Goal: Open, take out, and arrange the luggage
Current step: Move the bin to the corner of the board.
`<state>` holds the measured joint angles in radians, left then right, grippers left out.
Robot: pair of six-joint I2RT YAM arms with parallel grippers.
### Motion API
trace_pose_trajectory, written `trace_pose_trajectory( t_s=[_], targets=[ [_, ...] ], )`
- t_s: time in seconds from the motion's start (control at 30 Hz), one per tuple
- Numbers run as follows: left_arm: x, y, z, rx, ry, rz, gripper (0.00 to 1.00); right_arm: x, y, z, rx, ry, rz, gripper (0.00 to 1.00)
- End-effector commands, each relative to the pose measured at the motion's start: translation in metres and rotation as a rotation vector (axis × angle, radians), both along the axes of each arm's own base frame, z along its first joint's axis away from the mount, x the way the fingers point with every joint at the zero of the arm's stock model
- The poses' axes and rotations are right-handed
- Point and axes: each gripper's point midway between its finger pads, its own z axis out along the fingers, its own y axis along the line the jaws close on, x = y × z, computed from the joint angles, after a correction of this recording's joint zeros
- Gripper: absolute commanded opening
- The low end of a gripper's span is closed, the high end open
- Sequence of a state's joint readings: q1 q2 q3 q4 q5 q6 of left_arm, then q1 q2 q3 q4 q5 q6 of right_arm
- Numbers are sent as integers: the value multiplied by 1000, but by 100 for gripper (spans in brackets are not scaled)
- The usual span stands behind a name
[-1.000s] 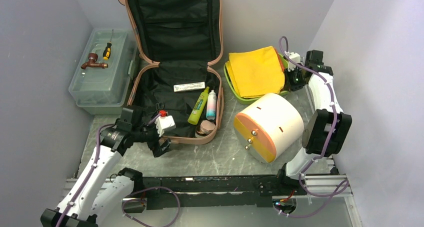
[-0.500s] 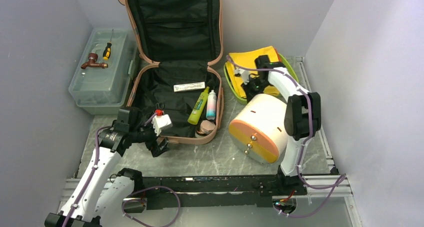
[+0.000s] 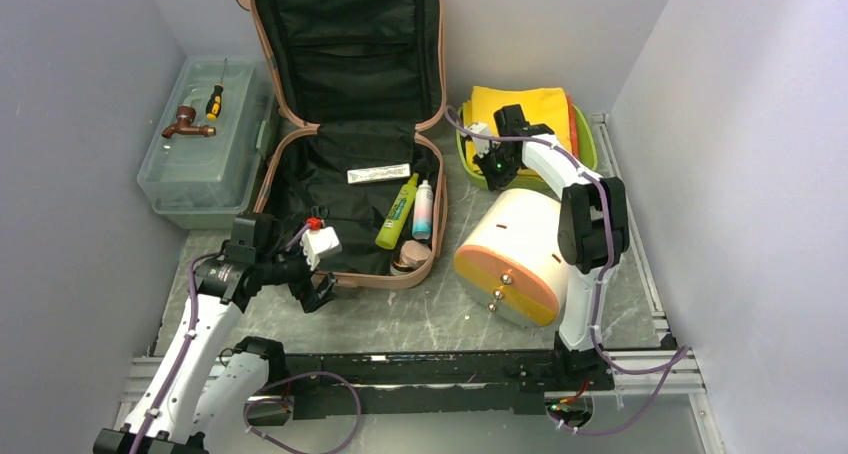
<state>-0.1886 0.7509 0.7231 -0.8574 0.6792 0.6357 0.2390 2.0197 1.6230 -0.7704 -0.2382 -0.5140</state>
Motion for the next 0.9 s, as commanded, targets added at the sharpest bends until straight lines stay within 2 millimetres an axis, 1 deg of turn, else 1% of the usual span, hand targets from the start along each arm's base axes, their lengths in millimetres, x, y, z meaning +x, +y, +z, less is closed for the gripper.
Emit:
trace_pose_trajectory(
  t_s=[0.0,0.07,0.13,0.17,0.23,0.3,0.33,0.4,0.47,0.53,0.6,0.63,0.67,0.7,0.77,0.8,0.87],
  targets=[
    [1,-3,3,-26,-11,-20,100,80,-11,40,-24,-272,-120,0],
    [1,-3,3,-28,-11,-18,99,87,-8,43,-20,-261,-111,0],
    [1,-2,3,-29,-13,-15,99,81,0,46,12,-228,-76,0],
    [0,-2,3,-29,-12,-15,99,75,4,49,37,-211,-54,0],
    [1,-2,3,-30,-14,-14,99,59,13,61,89,-185,-7,0],
    [0,-2,4,-31,-15,-16,99,41,17,75,119,-169,22,0],
    [0,-2,4,-31,-15,-18,100,34,16,83,124,-176,25,0],
    [0,-2,4,-31,-15,-26,99,25,7,103,114,-226,-5,0],
    [-2,-3,4,-33,-13,-37,99,16,-5,127,97,-294,-55,0],
    [-6,-5,3,-38,-6,-64,99,7,-23,148,86,-351,-128,4],
    [-7,-7,3,-44,-2,-78,99,-9,-37,165,104,-387,-172,11],
    [-6,-8,3,-50,4,-81,99,-18,-45,174,124,-403,-186,20],
    [-6,-9,2,-54,11,-87,100,-31,-53,186,153,-428,-202,30],
    [-6,-10,2,-56,15,-101,100,-42,-66,183,178,-426,-224,41],
    [-1,-14,2,-60,30,-134,99,-61,-82,185,218,-454,-245,56],
    [2,-16,4,-63,38,-154,99,-68,-91,183,228,-473,-263,61],
    [12,-23,7,-58,69,-193,99,-79,-103,174,225,-491,-287,64]
  ],
)
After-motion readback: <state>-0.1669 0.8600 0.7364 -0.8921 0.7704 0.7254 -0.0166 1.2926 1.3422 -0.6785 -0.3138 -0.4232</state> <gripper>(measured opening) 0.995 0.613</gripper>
